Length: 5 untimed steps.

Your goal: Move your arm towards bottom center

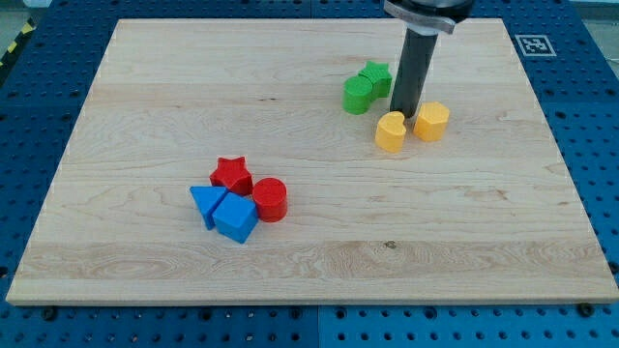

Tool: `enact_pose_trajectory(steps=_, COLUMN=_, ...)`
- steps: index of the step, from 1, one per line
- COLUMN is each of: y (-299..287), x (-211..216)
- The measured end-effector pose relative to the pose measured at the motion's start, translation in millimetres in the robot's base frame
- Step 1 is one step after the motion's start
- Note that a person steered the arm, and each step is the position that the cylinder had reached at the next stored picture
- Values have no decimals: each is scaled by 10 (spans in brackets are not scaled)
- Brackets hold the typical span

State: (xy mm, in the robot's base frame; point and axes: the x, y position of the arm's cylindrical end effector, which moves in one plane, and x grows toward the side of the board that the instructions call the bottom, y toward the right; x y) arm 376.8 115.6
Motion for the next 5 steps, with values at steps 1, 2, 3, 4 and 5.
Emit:
enact_pose_trajectory(steps=1, y=3, x=-250)
enact_pose_trajectory(steps=2, y=214, x=-238)
enact_pose_trajectory(steps=3, y=478, x=5)
enact_pose_trajectory(steps=4, y=448, x=220)
enact_pose_trajectory(steps=5, y=363, x=308)
